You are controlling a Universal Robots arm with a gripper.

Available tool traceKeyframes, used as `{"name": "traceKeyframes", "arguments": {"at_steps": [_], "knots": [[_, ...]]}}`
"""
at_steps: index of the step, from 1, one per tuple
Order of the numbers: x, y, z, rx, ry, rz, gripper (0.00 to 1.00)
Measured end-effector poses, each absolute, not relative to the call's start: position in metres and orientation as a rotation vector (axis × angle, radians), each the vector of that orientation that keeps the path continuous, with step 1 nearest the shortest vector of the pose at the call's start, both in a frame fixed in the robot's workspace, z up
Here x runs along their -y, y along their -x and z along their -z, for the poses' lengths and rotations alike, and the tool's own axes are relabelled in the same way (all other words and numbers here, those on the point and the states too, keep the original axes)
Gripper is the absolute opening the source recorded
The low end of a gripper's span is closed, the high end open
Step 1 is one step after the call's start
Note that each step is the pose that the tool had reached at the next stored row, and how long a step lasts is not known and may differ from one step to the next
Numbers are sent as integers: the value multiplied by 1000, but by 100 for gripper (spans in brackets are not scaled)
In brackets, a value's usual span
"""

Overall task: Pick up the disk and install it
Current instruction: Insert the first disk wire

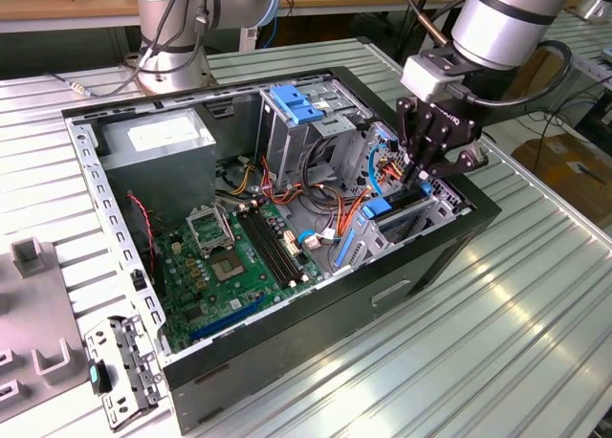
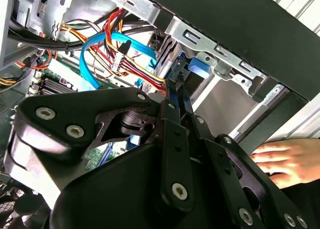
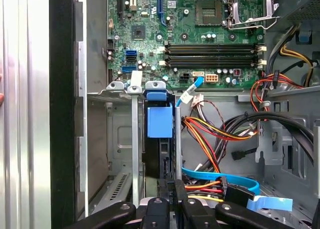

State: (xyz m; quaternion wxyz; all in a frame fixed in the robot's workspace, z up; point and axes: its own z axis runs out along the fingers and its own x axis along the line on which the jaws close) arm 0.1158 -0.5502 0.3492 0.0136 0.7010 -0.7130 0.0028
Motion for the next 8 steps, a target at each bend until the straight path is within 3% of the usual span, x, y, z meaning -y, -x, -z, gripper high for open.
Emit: {"name": "traceKeyframes", "arguments": {"at_steps": [8], "knots": [[552,-115,-348,2221,-2184,-9,16]]}}
